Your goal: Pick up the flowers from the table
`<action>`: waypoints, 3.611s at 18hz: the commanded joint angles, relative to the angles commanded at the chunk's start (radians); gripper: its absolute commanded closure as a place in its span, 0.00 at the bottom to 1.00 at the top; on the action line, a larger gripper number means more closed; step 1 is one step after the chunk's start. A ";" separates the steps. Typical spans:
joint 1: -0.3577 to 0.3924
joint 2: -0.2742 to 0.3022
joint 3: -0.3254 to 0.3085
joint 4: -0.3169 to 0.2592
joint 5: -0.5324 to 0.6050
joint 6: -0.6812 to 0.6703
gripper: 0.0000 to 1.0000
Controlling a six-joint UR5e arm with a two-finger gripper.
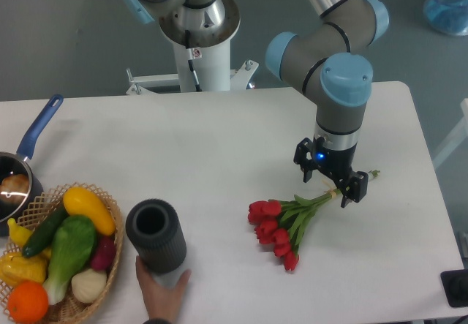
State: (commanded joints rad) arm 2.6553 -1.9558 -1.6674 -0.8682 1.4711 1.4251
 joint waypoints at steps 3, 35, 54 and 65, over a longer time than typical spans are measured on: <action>0.002 0.000 0.000 -0.002 0.000 0.002 0.00; -0.055 -0.133 -0.066 0.098 -0.063 -0.077 0.00; -0.008 -0.055 0.005 0.061 -0.057 -0.196 1.00; 0.000 0.049 0.092 -0.095 -0.025 -0.147 1.00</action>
State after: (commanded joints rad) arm 2.6553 -1.9068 -1.5754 -0.9633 1.4464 1.2776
